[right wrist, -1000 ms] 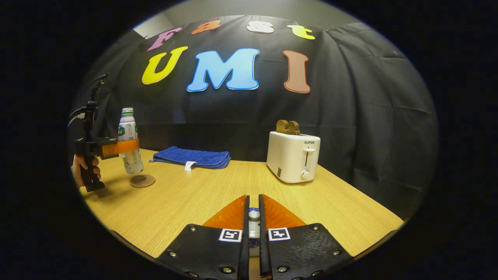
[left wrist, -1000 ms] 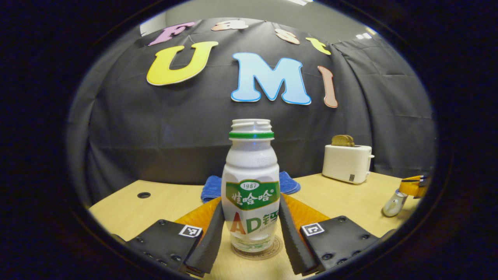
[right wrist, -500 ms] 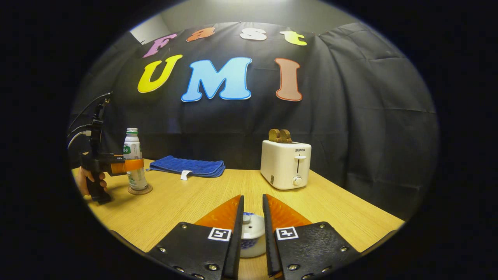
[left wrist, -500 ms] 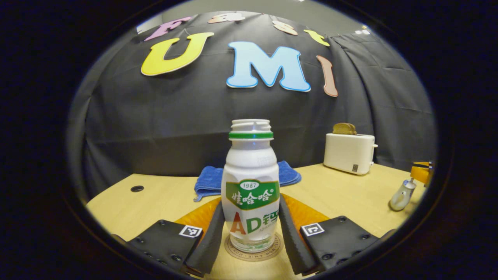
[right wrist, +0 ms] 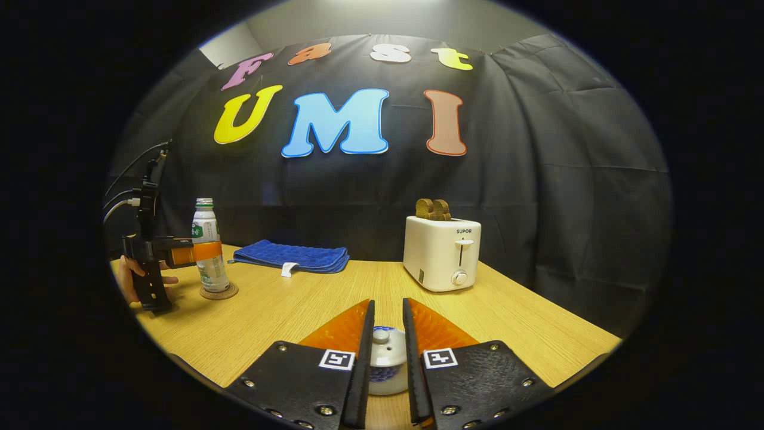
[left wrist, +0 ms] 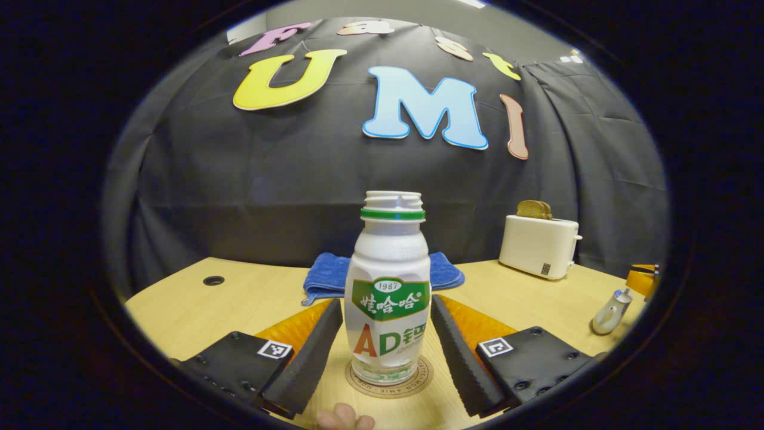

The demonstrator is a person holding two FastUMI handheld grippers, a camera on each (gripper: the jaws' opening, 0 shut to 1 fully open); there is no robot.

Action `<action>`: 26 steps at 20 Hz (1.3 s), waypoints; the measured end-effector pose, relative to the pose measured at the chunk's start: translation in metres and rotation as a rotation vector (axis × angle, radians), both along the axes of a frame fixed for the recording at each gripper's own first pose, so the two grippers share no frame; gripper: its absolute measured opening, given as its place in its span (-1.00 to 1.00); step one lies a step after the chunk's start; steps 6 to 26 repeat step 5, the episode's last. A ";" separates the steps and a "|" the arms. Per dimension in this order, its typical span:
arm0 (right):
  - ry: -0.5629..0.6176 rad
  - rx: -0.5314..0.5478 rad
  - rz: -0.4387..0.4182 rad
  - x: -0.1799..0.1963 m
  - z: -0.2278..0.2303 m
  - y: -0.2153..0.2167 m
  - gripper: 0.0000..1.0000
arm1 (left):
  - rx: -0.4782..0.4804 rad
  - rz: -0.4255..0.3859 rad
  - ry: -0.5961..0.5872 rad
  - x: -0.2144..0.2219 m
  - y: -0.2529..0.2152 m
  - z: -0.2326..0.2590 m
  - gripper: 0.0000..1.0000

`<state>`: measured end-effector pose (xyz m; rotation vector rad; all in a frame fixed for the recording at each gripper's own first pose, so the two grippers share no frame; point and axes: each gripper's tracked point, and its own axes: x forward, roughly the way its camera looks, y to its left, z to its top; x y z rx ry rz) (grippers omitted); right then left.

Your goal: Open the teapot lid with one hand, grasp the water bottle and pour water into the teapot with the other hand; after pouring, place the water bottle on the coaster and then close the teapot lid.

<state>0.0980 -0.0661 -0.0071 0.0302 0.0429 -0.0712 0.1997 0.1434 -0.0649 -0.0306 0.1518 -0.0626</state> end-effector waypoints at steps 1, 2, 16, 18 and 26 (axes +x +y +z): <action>-0.007 -0.012 -0.004 -0.002 0.004 0.000 -0.46 | -0.014 -0.006 -0.006 -0.004 -0.003 0.003 1.00; -0.023 -0.024 -0.011 -0.004 0.011 -0.001 -0.45 | -0.011 -0.003 -0.010 -0.007 -0.004 0.005 1.00; -0.100 -0.046 0.001 -0.019 0.041 0.013 -0.46 | 0.007 0.024 -0.011 -0.027 0.002 0.009 0.96; -0.100 -0.046 0.001 -0.019 0.041 0.013 -0.46 | 0.007 0.024 -0.011 -0.027 0.002 0.009 0.96; -0.100 -0.046 0.001 -0.019 0.041 0.013 -0.46 | 0.007 0.024 -0.011 -0.027 0.002 0.009 0.96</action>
